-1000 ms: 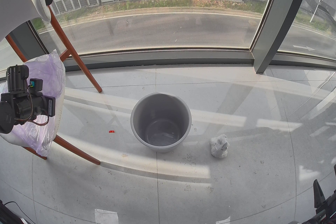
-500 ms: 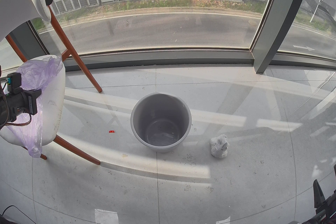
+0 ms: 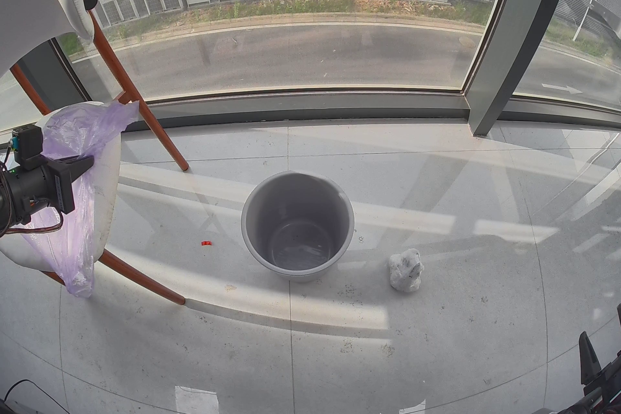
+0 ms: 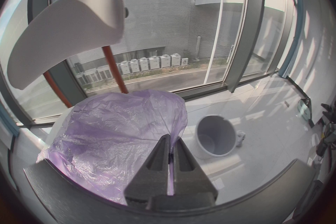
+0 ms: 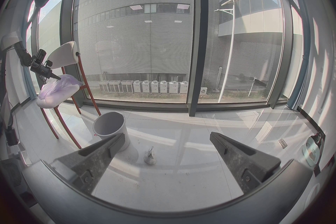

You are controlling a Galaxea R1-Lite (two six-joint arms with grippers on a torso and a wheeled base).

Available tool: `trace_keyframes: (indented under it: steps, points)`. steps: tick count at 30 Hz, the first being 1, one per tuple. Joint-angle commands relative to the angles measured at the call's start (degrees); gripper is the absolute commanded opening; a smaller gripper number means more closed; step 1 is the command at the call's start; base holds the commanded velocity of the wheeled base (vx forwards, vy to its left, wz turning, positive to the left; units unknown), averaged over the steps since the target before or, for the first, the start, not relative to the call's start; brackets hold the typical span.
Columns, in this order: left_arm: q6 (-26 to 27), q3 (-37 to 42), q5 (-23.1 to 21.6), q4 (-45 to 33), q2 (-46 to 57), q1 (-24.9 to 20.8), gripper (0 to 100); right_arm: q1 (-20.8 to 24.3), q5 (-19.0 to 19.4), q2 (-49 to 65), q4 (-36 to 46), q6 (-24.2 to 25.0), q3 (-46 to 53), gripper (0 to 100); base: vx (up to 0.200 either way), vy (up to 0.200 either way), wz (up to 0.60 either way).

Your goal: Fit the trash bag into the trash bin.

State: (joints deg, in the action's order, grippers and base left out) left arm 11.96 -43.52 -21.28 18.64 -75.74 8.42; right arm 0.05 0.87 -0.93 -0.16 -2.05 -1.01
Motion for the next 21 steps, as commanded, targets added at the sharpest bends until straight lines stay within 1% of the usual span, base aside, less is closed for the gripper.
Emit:
trace_keyframes:
  steps: [1,2,4,7,8,9,10,11,12,13,15,21]
  points:
    - [-2.12,-0.51,-1.48,-0.01,0.07,-7.81,0,0.04,0.01,0.84,-0.02,0.03,1.01,100,0.0,0.0,0.0]
    - [-5.1,-0.95,-1.74,0.08,0.07,-10.62,0,0.04,0.01,0.84,-0.02,0.03,1.01,100,0.0,0.0,0.0]
    - [-8.27,-1.74,-1.92,0.08,-0.02,-14.05,0,-0.05,0.01,0.84,-0.02,-0.06,1.01,100,0.0,0.0,0.0]
    - [-11.08,-2.53,-1.92,0.08,-0.11,-18.18,0,0.04,0.01,0.84,-0.02,0.03,1.01,100,0.0,0.0,0.0]
    - [-11.08,-2.53,-1.92,0.08,-0.11,-18.18,0,0.04,0.01,0.84,-0.02,0.03,1.01,100,0.0,0.0,0.0]
    - [-11.87,-2.71,-1.92,0.08,-1.08,-20.29,0,0.04,0.01,0.84,-0.02,0.03,1.01,100,0.0,0.0,0.0]
    - [-11.96,-2.71,-1.92,0.08,-1.16,-20.46,0,0.04,0.01,0.84,-0.02,0.03,1.01,100,0.0,0.0,0.0]
    - [-12.05,-2.8,-1.92,0.17,-2.39,-22.31,0,0.04,0.01,0.84,-0.02,0.03,1.01,100,0.0,0.0,0.0]
    - [-12.05,-2.8,-1.92,0.17,-2.48,-22.4,0,0.04,0.01,0.84,-0.02,0.03,1.01,100,0.0,0.0,0.0]
    - [-12.05,-3.76,-1.92,0.17,-3.71,-24.77,0,0.04,0.01,0.84,-0.02,0.03,1.01,100,0.0,0.0,0.0]
    - [-12.05,-5.08,-1.92,0.17,-5.38,-27.32,0,0.04,0.01,0.84,-0.02,0.03,1.01,100,0.0,0.0,0.0]
    - [-12.4,-9.65,-1.83,0.08,-10.92,-32.42,0,0.04,0.01,0.84,-0.02,0.03,1.01,100,0.0,0.0,0.0]
